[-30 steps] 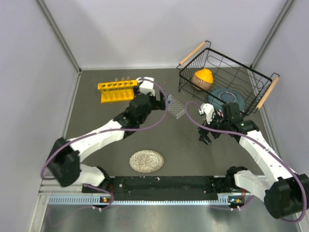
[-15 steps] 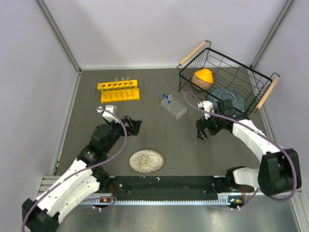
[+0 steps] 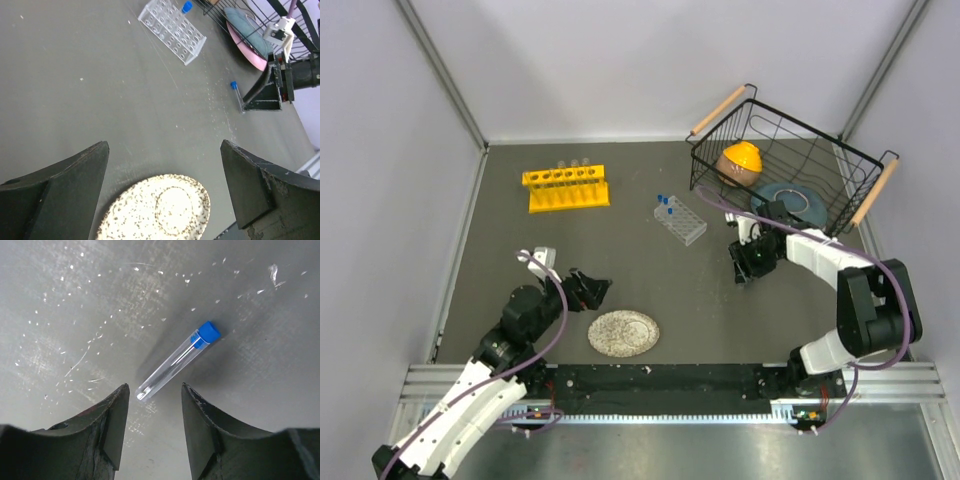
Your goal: Organize the chemistry lab equipment
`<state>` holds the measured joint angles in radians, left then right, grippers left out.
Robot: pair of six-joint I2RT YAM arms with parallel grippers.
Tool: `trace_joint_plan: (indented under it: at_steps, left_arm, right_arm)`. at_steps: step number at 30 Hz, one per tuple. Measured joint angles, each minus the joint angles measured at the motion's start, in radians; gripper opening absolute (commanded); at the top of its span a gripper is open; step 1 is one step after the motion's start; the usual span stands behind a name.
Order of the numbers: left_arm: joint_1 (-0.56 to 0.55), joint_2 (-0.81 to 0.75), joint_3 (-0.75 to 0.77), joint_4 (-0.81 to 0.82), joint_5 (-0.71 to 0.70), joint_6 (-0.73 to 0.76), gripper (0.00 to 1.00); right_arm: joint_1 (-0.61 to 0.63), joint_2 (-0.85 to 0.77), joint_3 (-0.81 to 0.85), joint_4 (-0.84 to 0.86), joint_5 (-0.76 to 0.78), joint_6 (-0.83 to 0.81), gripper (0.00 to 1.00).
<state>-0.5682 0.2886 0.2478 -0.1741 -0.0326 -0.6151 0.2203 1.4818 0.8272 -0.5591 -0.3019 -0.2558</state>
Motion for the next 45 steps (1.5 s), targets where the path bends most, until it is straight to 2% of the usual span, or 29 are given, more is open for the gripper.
trace_joint_plan:
  at_steps: [2,6,10,11,15,20,28,32,40,45]
  left_arm:
    - [0.000,-0.001,-0.010,0.000,0.023,-0.026,0.99]
    - [0.000,0.005,-0.031,0.033,0.082,-0.078,0.99]
    - [0.000,0.048,-0.058,0.135,0.159,-0.129,0.99]
    - [0.000,0.066,-0.063,0.161,0.181,-0.144,0.99]
    - [0.000,0.164,-0.072,0.269,0.260,-0.200,0.99]
    - [-0.015,0.329,-0.097,0.488,0.335,-0.288,0.99]
    - [-0.145,0.619,-0.104,0.818,0.301,-0.361,0.95]
    - [-0.227,0.784,-0.085,0.976,0.237,-0.373,0.87]
    - [-0.341,1.138,0.083,1.318,0.158,-0.385,0.59]
    - [-0.380,1.332,0.149,1.424,0.098,-0.397,0.57]
  right_arm:
    - [0.000,0.018,0.000,0.000,0.009,0.006,0.45]
    - [0.000,0.046,0.011,-0.001,0.028,0.014,0.34]
    - [0.000,0.053,0.014,0.006,0.047,0.018,0.24]
    - [0.000,0.055,0.014,0.006,0.053,0.019,0.19]
    - [0.000,0.064,0.021,0.008,0.069,0.024,0.14]
    - [0.000,0.063,0.024,0.004,0.050,0.024,0.08]
    - [0.000,-0.035,0.024,-0.026,-0.186,0.011,0.08]
    - [0.000,-0.122,0.024,-0.045,-0.377,-0.014,0.08]
    - [0.002,-0.202,0.024,-0.092,-0.653,-0.050,0.08]
    - [0.002,-0.231,0.024,-0.101,-0.736,-0.058,0.08]
